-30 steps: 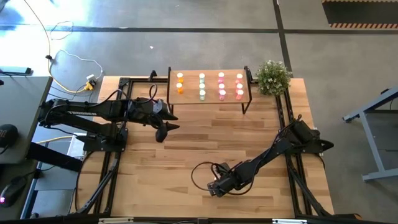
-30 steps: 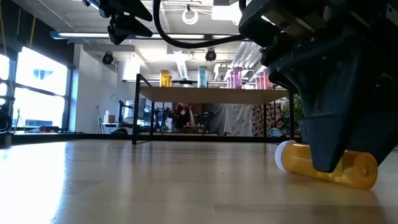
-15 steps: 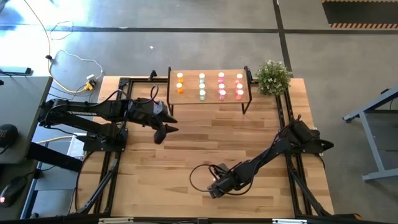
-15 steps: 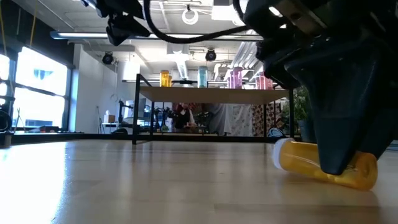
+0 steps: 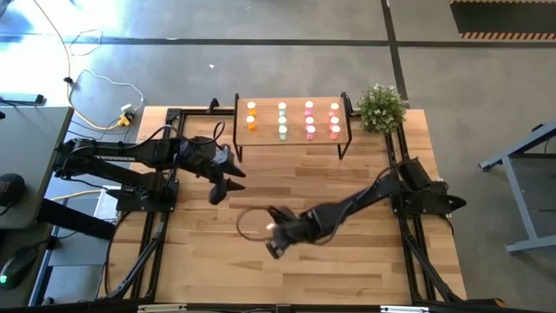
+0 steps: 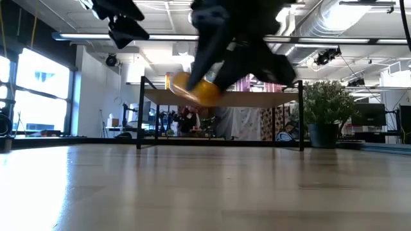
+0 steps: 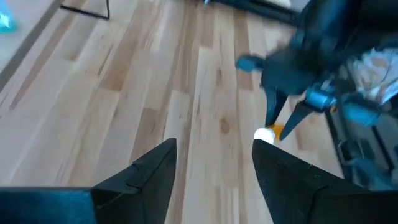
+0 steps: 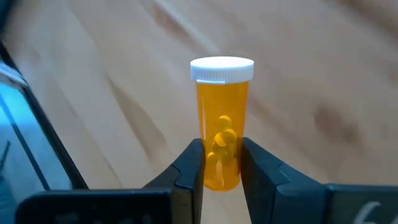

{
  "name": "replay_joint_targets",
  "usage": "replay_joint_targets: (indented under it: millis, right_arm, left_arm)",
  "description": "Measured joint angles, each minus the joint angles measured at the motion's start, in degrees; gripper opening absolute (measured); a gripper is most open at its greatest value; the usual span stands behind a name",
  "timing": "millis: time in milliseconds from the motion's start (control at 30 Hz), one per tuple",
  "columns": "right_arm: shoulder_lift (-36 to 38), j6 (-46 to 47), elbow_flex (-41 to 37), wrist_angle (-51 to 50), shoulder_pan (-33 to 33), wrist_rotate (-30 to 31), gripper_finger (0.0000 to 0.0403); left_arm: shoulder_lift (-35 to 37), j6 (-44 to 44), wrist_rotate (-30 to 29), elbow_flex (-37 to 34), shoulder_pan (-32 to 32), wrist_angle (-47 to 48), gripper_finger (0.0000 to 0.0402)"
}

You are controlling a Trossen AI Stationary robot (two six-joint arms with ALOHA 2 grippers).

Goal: Pick and place medicine bottles onto shelf by color
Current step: Put the orange pill bottle aligned with the other orange pill bottles

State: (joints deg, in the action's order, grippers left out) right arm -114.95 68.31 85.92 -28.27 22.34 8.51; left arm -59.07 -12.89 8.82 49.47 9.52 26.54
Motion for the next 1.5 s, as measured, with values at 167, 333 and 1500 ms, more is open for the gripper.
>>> replay_joint_targets:
  millis: [167, 333, 1500]
  right_arm:
    - [0.1, -7.7, 4.7, -0.2, -4.8, 0.2, 0.0067]
    - [0.1, -16.1, 9.4, -0.2, -9.0, 0.2, 0.0067]
    - [0.2, -44.8, 15.7, 1.3, -14.4, -5.4, 0.0067]
  left_arm:
    - [0.0, 3.4, 0.1, 0.0, 0.0, 5.5, 0.0227]
    - [0.0, 7.5, 2.3, 0.0, 0.0, 8.2, 0.0236]
    - [-0.9, 2.5, 12.6, 0.0, -0.2, 0.4, 0.0226]
